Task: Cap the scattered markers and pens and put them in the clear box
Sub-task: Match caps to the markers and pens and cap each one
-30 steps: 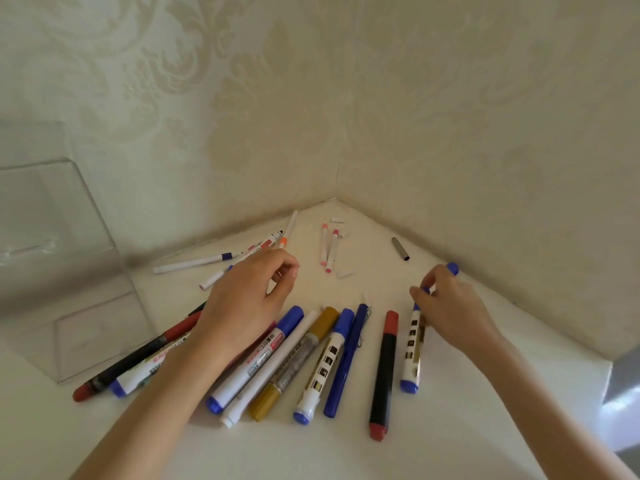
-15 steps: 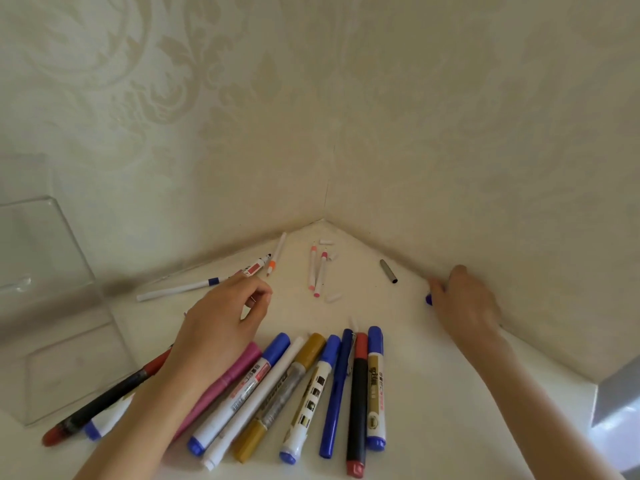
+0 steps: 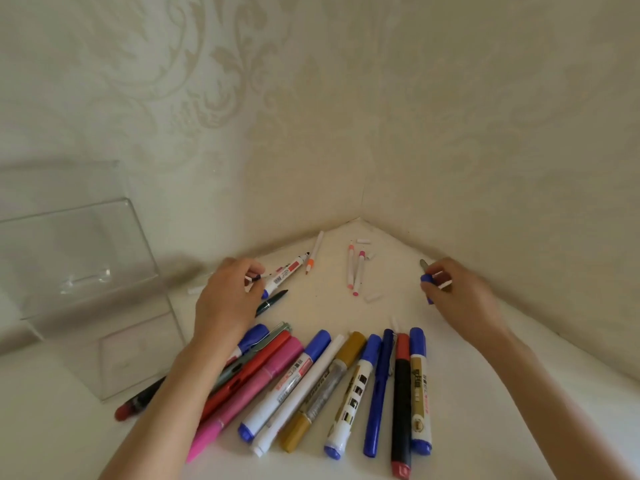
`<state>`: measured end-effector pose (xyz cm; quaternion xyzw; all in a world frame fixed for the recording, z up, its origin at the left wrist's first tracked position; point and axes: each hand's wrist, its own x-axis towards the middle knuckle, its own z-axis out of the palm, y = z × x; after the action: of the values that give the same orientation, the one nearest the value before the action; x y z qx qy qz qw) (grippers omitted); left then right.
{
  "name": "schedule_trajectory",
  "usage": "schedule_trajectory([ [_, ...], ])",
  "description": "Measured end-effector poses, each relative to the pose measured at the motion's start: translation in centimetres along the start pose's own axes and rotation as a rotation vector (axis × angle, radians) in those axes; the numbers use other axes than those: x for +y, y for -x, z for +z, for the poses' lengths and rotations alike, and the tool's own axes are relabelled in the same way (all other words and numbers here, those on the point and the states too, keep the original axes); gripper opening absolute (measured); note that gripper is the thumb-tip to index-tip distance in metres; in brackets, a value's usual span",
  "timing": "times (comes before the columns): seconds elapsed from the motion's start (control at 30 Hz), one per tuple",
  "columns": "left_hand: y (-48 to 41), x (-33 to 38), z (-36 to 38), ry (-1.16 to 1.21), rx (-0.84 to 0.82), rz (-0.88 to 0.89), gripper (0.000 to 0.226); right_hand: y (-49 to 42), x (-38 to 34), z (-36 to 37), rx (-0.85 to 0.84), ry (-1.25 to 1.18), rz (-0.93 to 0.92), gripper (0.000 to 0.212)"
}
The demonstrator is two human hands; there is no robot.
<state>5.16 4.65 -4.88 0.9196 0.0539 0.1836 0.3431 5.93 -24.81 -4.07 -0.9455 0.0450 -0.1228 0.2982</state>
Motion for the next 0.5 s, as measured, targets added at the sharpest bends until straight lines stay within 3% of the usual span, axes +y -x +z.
schedule_trajectory([
  [0.17,-2.8,0.4,1.1,-0.105,-0.035,0.048,0.022,1.2,-2.1,0.8,0.039,-0.261,-0.063,0.011],
  [0.27,-4.3,1.6,2.7,-0.305,-0.091,0.107,0.029,1.5,-2.3,1.1,0.041,-0.331,-0.066,0.012],
  [0.37,-4.6,2.0,3.8,-0.469,-0.104,0.1,0.021,1.7,-2.2,0.8,0.063,-0.371,-0.066,0.014],
  [0.5,-4.1,1.8,4.0,-0.47,-0.057,0.127,0.015,1.8,-2.3,0.5,0.089,-0.398,-0.052,0.015],
])
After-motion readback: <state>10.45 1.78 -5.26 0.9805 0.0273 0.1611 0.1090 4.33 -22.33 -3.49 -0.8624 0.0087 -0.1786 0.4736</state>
